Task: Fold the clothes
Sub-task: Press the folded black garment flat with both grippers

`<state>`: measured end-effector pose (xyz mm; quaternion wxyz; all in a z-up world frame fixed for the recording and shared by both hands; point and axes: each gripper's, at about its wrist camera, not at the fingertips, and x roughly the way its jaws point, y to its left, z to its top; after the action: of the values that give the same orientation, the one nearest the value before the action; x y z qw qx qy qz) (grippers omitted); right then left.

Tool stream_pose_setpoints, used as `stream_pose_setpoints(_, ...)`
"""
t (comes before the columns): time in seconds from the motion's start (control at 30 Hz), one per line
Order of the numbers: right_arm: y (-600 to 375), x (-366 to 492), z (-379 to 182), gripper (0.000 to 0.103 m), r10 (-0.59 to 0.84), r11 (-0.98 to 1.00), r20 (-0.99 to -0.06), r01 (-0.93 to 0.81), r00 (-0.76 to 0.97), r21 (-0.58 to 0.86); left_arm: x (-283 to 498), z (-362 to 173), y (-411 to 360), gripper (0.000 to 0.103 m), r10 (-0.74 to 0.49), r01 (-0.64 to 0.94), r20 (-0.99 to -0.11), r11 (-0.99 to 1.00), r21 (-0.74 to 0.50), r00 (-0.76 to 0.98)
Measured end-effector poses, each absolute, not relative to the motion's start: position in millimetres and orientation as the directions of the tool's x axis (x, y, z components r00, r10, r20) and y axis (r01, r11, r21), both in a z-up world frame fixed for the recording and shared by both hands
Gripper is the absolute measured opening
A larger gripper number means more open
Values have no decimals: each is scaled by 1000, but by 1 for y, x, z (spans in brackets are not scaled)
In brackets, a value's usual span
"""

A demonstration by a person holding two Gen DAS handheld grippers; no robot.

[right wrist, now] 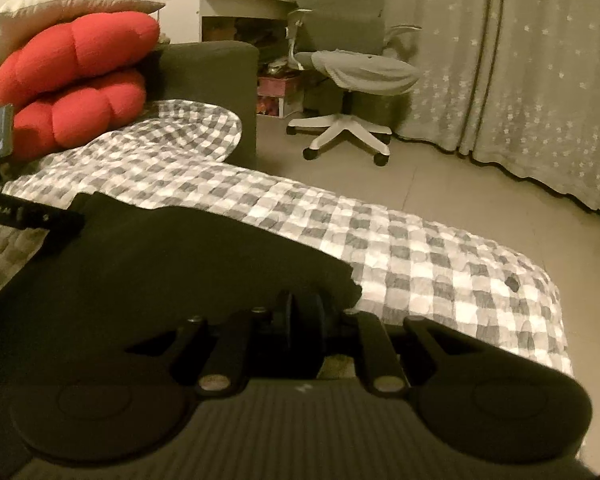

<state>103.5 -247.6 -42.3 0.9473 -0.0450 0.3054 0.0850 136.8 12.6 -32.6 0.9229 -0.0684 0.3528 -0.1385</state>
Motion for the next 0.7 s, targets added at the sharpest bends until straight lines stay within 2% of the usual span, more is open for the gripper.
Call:
stream_pose_setpoints(0.17,-251,108,-41,15,130,985,-580,-172,804,-17,145,-31,13,42,-323,220,-608,946,-240,726)
stream_pose_setpoints(0.33,-254,114,-41,16,124,987,-579,-159,806,-10,149,-39,3,40,-298,231,-614,954,-189,731)
stream_pose_setpoints(0.43,-254,116,-41,16,118,988,-578,-152,807,-11,149,-39,0,25,-286,236,-602,958,-162,746)
stream_pose_setpoints(0.47,-253,116,-41,16,114,989,-579,-150,807,-14,148,-38,0,15,-278,236,-596,960,-150,753)
stream_pose_setpoints(0.5,-252,116,-41,16,110,989,-579,-147,808,-18,147,-38,-1,10,-271,236,-590,962,-137,761)
stream_pose_setpoints(0.7,-247,117,-42,13,85,990,-580,-133,810,-41,144,-35,1,8,-278,254,-552,960,-121,786)
